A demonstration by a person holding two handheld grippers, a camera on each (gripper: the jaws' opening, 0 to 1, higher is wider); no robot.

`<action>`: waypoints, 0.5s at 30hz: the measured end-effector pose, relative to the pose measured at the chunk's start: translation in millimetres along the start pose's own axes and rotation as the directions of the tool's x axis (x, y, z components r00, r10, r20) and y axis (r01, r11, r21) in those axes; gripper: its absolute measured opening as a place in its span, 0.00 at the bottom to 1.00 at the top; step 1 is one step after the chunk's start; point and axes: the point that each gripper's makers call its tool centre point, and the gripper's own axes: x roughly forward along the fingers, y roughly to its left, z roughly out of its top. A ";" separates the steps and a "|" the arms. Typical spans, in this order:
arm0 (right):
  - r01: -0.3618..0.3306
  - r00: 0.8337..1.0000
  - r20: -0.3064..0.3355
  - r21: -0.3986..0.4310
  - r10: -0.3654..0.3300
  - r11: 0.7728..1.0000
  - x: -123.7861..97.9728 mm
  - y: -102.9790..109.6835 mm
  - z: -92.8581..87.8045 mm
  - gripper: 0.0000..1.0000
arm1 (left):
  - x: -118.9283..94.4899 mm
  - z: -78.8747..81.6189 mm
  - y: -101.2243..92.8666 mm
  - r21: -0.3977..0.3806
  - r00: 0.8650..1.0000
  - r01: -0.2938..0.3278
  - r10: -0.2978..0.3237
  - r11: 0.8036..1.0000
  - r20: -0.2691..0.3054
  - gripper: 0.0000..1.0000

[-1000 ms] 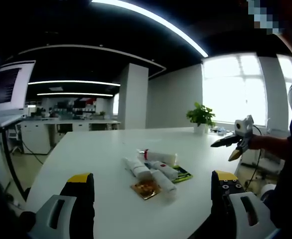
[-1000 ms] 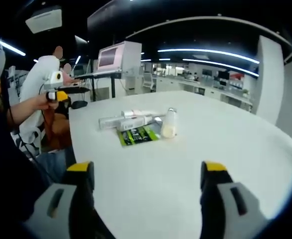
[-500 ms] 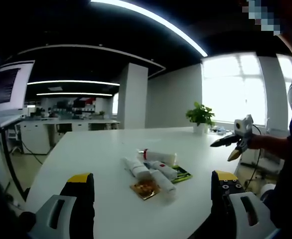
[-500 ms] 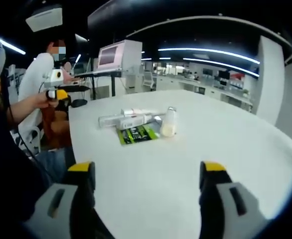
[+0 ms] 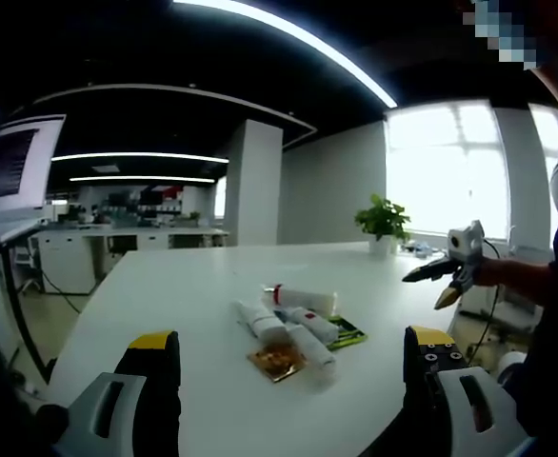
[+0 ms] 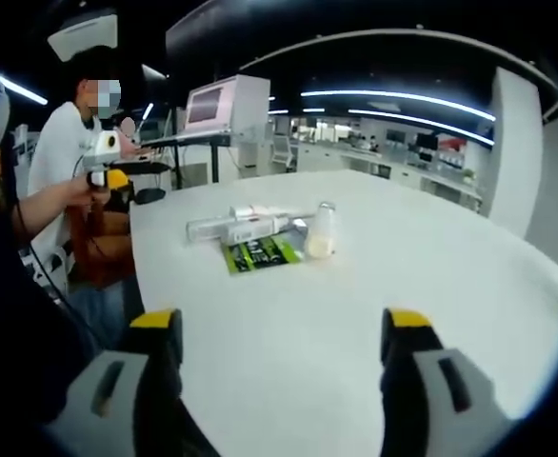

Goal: Arrange the skincare products in the storage area until every visible bottle or jar stands upright without overlapping.

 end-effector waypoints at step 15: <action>0.008 1.000 0.003 -0.007 -0.008 1.000 -2.7 -2.1 4.0 0.88 | -3.9 3.9 -2.6 0.007 1.000 -0.003 0.003 1.000 0.012 1.00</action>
